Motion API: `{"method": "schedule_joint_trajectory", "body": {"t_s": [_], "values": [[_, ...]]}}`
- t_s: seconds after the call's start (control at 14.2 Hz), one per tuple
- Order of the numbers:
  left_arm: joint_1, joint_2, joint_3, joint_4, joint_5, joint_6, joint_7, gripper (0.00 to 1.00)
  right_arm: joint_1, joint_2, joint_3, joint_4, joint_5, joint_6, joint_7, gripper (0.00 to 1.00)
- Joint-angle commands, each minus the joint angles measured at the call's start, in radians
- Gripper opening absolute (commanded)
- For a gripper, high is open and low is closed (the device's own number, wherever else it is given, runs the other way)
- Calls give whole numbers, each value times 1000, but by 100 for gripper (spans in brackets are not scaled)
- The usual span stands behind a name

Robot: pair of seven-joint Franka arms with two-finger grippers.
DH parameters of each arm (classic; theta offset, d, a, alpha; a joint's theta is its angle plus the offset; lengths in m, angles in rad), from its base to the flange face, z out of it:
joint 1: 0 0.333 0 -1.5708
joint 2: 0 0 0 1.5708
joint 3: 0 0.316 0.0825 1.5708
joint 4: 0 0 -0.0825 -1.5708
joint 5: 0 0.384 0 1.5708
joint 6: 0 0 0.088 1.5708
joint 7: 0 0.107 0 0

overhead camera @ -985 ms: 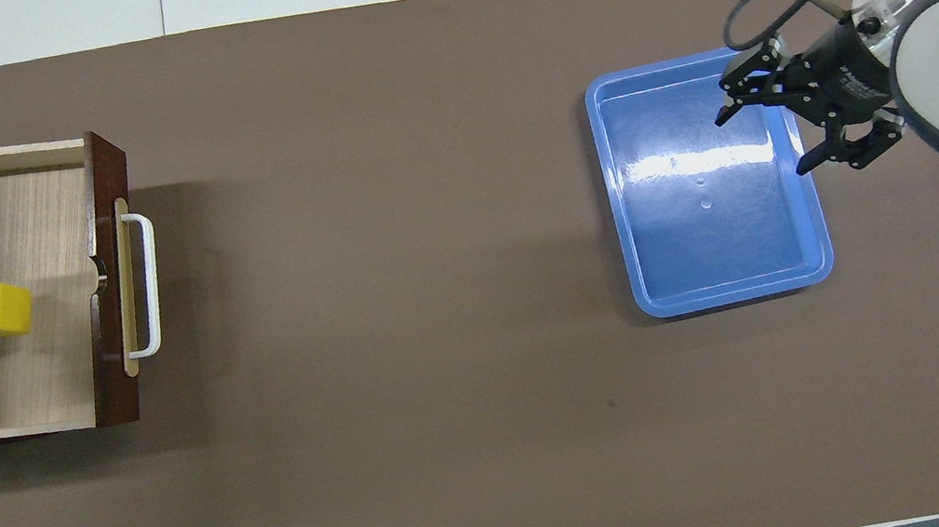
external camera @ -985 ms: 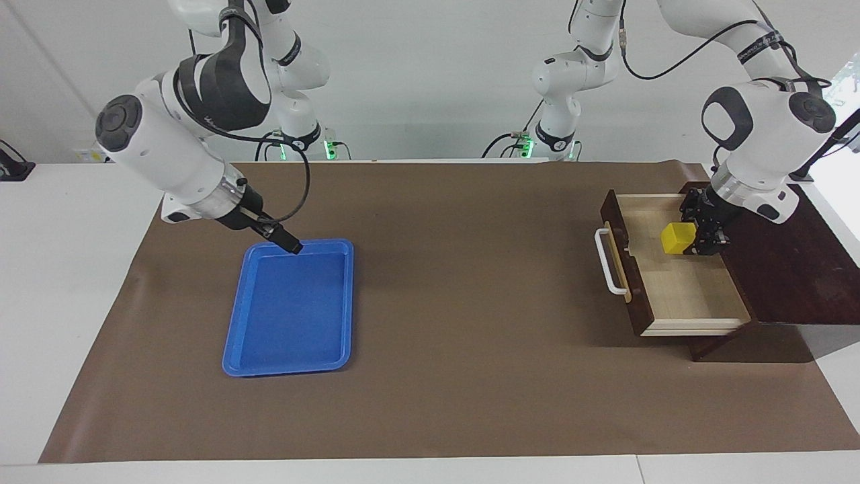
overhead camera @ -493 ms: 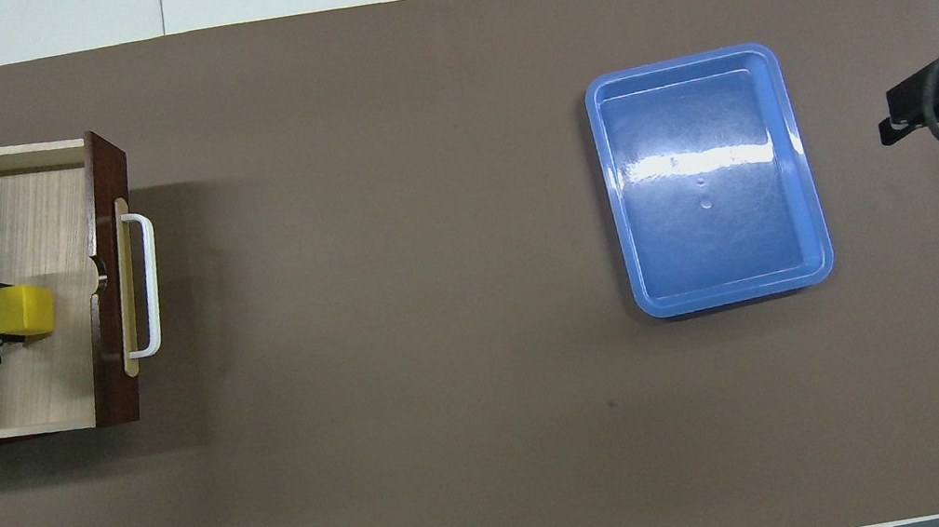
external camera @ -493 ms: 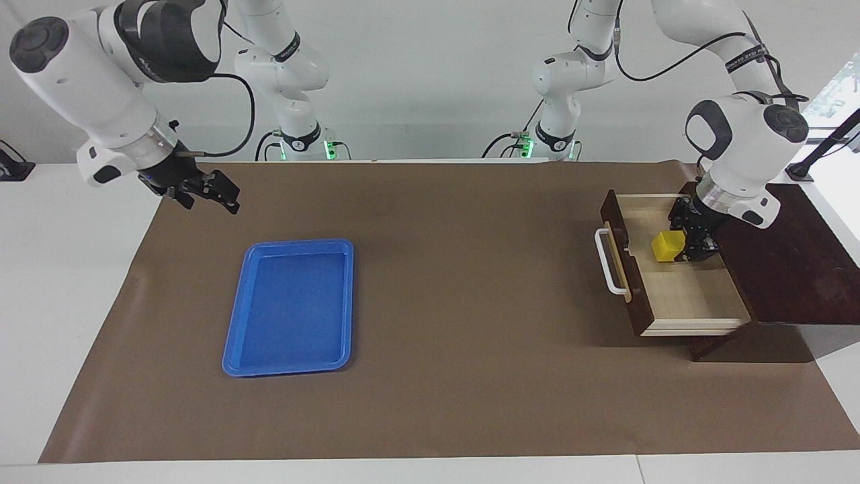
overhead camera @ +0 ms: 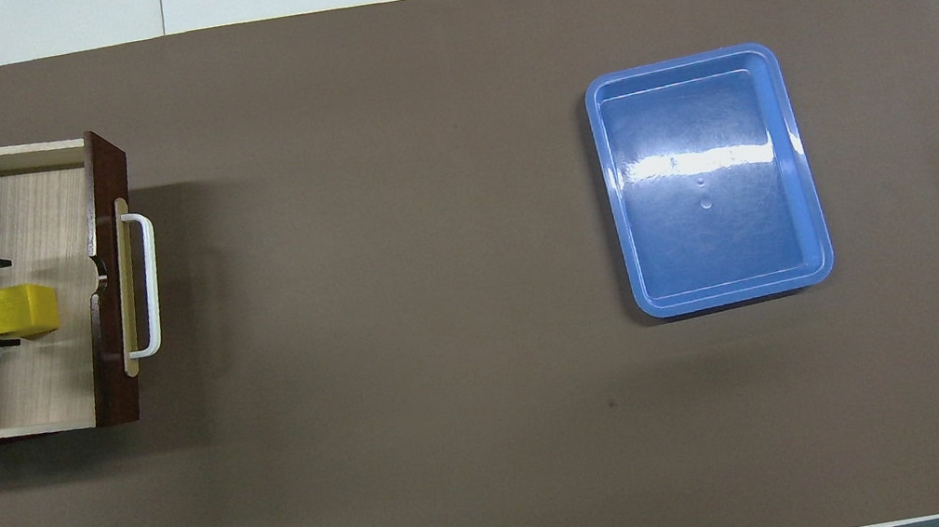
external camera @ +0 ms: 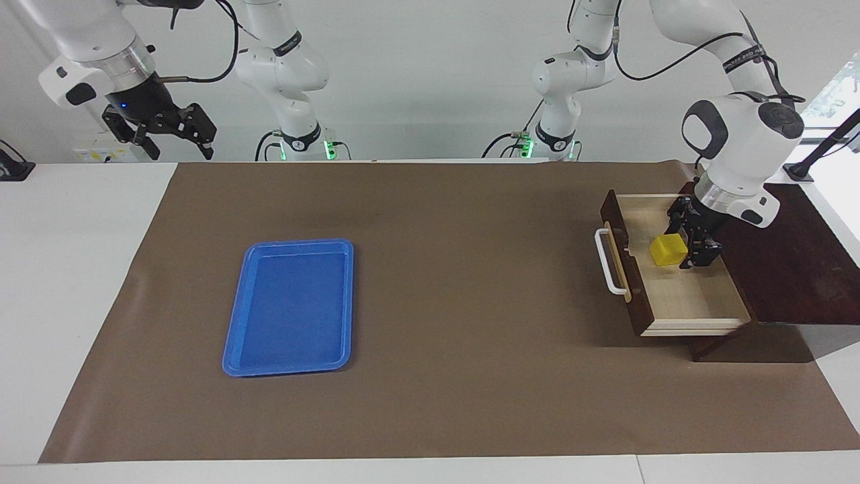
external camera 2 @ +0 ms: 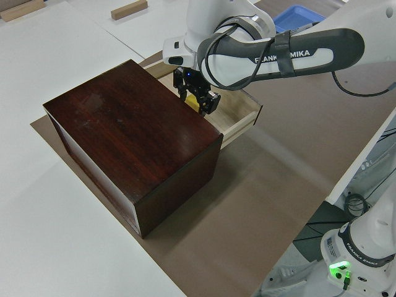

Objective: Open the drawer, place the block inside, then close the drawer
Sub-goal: 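Push the drawer shut with the left gripper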

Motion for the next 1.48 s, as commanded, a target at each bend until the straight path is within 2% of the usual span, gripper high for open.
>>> {"method": "schedule_joint_trajectory", "body": {"t_s": [0.0, 0.14, 0.35, 0.42, 0.56, 1.06, 1.41], "values": [[-148, 80, 5, 192, 38, -140, -192, 100, -4, -4, 8, -60, -23, 71, -25, 100], [-249, 66, 4, 128, 87, -109, -276, 100, -4, 3, 8, -74, -23, 85, -23, 100], [-268, 63, 4, 68, 104, -59, -313, 100, -4, 5, 8, -72, -24, 86, -25, 100], [-268, 60, 4, 34, 142, -27, -308, 100, -4, 6, 8, -68, -24, 85, -25, 100], [-233, 55, 4, 23, 159, 9, -278, 100, -4, 13, 8, -57, -24, 80, -25, 100], [-82, 64, 7, 97, 168, -58, -54, 100, -4, 19, 8, -46, -24, 74, -26, 100], [45, 57, 5, 88, 168, -43, 118, 100, -5, 20, 8, -46, -23, 74, -26, 100]]}}
